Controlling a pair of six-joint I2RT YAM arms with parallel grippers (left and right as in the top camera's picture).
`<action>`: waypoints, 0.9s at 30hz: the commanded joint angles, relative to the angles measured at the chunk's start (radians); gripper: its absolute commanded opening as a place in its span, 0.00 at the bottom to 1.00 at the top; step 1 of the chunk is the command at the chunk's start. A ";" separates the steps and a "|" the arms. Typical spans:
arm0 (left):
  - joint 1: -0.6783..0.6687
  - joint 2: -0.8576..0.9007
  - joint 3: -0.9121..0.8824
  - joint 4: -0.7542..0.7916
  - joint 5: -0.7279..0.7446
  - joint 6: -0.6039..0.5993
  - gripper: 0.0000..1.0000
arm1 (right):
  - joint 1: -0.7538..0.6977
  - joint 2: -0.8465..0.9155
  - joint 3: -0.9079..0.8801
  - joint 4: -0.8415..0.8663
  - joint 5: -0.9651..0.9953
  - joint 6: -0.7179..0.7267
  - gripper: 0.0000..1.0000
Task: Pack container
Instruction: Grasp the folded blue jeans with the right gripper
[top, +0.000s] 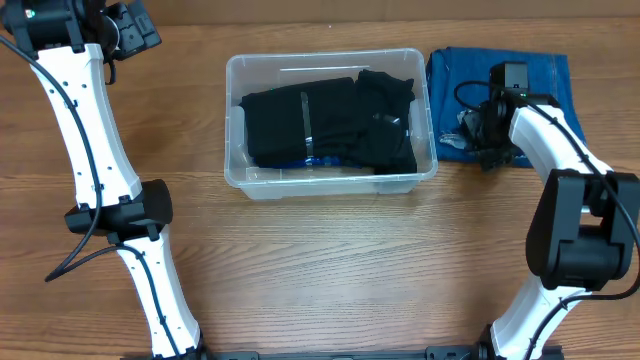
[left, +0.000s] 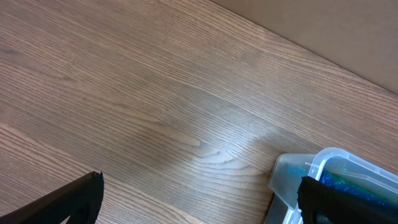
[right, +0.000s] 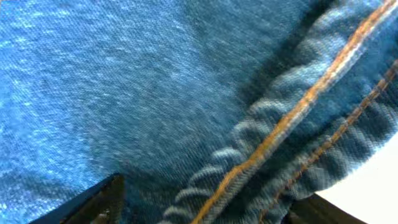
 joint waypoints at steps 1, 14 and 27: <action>0.002 -0.039 0.001 0.001 -0.013 0.019 1.00 | -0.003 0.104 -0.048 0.066 0.077 -0.003 0.76; 0.002 -0.039 0.001 0.001 -0.013 0.019 1.00 | -0.025 0.120 -0.169 0.088 0.046 0.088 1.00; 0.002 -0.039 0.001 0.001 -0.013 0.019 1.00 | -0.027 0.129 -0.262 0.254 0.035 -0.005 0.04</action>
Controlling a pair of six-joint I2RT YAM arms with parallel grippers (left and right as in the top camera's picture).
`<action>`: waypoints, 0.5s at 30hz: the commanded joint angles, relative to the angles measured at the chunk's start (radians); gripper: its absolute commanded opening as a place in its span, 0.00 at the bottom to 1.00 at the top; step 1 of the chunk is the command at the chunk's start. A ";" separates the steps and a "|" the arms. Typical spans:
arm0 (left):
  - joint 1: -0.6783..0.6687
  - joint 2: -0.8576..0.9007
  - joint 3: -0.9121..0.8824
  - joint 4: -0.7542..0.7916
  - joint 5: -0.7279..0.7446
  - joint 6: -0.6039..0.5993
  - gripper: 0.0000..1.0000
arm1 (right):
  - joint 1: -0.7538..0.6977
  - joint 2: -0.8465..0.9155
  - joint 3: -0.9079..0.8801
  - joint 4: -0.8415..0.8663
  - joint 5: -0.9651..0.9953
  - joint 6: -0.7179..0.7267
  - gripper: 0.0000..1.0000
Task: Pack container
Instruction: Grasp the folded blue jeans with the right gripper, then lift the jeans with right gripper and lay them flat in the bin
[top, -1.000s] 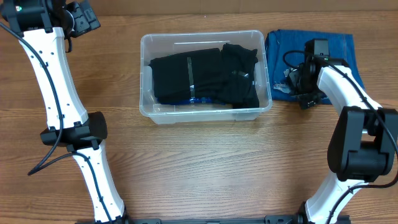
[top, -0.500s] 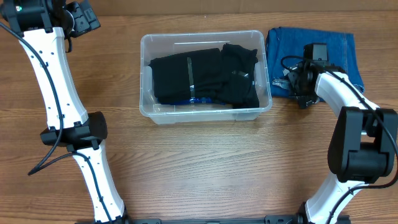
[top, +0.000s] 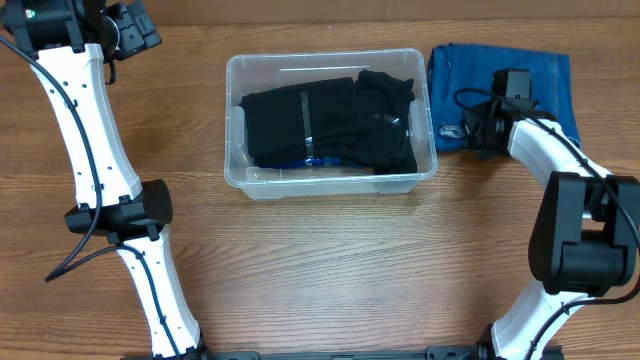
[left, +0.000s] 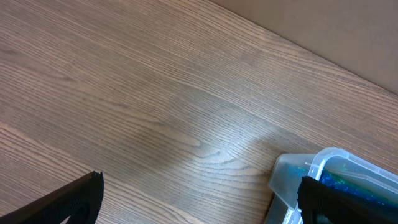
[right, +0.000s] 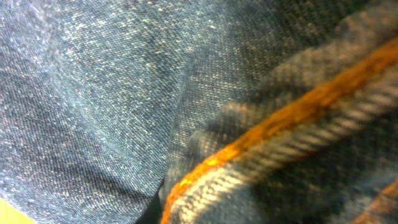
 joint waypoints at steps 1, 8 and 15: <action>0.002 -0.039 0.001 0.001 -0.013 0.019 1.00 | -0.017 0.151 -0.113 -0.037 0.088 -0.089 0.04; 0.002 -0.039 0.001 0.001 -0.013 0.019 1.00 | -0.024 -0.182 -0.005 -0.257 0.081 -0.319 0.04; 0.002 -0.039 0.001 0.001 -0.013 0.019 1.00 | -0.024 -0.534 0.202 -0.426 0.082 -0.398 0.04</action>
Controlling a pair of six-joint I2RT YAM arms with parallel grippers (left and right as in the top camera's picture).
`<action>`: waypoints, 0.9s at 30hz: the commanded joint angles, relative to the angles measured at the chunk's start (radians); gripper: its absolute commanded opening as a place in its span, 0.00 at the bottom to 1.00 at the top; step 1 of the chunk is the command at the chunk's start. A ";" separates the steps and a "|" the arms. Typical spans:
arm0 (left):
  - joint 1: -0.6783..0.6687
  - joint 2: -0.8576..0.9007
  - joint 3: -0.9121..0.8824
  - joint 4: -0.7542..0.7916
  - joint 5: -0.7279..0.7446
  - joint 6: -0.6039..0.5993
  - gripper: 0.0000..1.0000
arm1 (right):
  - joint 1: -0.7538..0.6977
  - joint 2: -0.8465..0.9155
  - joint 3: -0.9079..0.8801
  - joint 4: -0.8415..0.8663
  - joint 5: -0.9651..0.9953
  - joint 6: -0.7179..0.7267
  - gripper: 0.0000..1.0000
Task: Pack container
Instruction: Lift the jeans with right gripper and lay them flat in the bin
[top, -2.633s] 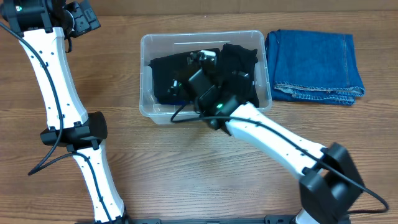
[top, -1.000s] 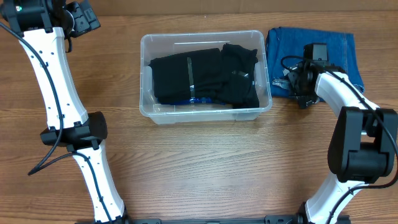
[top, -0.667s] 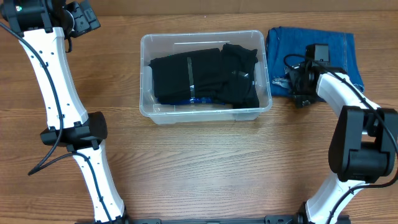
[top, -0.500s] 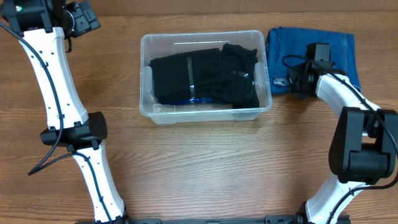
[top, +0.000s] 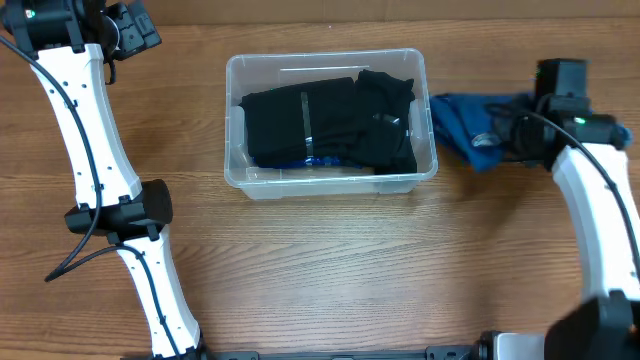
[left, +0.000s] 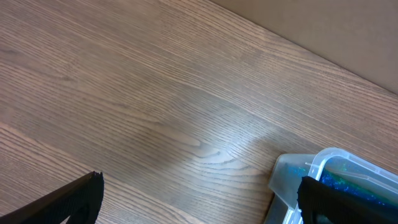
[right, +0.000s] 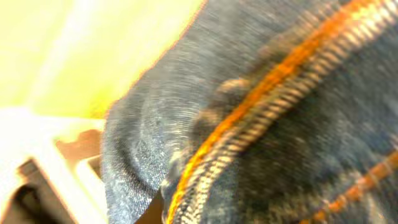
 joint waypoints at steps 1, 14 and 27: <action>0.002 -0.039 0.001 0.001 -0.014 0.019 1.00 | -0.003 -0.097 0.156 -0.026 0.041 -0.050 0.04; 0.002 -0.039 0.001 0.001 -0.013 0.019 1.00 | 0.404 -0.113 0.569 -0.140 0.185 -0.071 0.04; 0.002 -0.039 0.001 0.001 -0.013 0.019 1.00 | 0.843 0.255 0.569 0.129 0.551 -0.008 0.04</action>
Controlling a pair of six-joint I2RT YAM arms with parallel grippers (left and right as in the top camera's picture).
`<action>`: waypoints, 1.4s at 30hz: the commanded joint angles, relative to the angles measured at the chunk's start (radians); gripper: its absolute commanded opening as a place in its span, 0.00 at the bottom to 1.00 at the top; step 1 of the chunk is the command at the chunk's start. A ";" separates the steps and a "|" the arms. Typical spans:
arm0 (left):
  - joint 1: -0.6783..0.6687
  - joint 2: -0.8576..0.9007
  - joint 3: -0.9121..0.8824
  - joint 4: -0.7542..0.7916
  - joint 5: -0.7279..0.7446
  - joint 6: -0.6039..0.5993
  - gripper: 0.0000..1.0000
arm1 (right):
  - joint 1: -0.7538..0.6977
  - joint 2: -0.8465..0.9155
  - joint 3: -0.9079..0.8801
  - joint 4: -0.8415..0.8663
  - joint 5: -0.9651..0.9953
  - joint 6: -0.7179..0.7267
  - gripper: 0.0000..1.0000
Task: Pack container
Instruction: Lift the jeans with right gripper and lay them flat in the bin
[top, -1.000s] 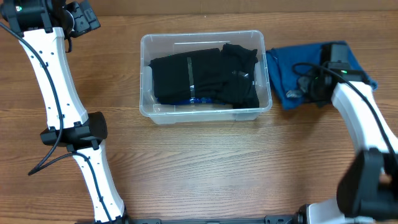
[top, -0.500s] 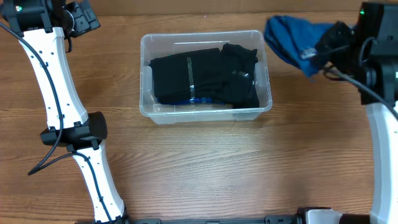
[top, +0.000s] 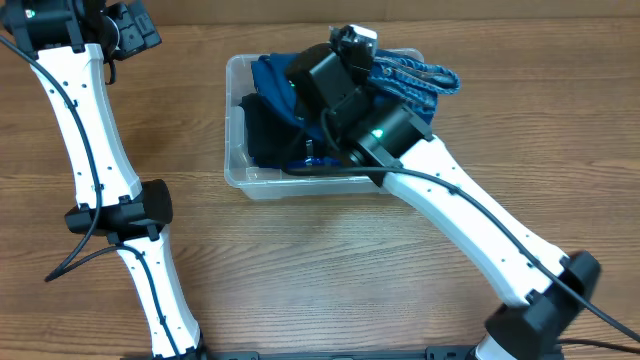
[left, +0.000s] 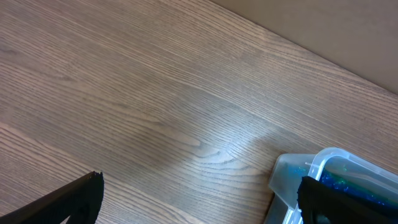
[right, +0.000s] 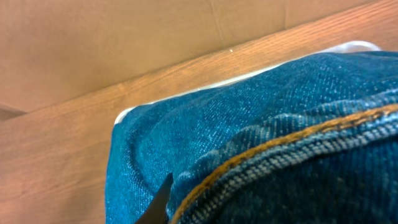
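Observation:
A clear plastic container (top: 232, 150) sits at the table's middle back with black clothes (top: 262, 125) inside. My right gripper (top: 320, 82) hangs over the container's back half, shut on blue jeans (top: 410, 80). The jeans drape across the bin's back left and stick out past its right back corner. Denim with an orange seam (right: 280, 155) fills the right wrist view, with one dark fingertip (right: 163, 200) showing. My left gripper (left: 199, 205) is open with nothing in it, far left of the container near the back corner (top: 128, 30).
The container's near-left corner (left: 311, 177) shows at the lower right of the left wrist view. My right arm (top: 470, 230) stretches diagonally from the front right across the table to the bin. A brown wall runs behind the table (right: 124, 50).
My right gripper held the bunched jeans just right of the container; now it holds them over the container's back half. The left arm has not moved.
The jeans lay folded flat on the table right of the container, with my right gripper at their left edge. Then the gripper was pressed into the denim. Then the jeans hung bunched in it beside the bin, and now over it.

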 joint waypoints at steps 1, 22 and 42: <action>0.002 -0.039 0.001 0.001 -0.013 0.019 1.00 | 0.000 -0.003 0.065 0.115 0.105 -0.084 0.04; 0.002 -0.039 0.001 0.002 -0.014 0.019 1.00 | 0.148 0.084 0.060 -0.275 -0.343 0.143 0.69; 0.002 -0.039 0.001 0.001 -0.013 0.019 1.00 | -0.204 0.154 -0.288 -0.113 -0.360 -0.154 0.64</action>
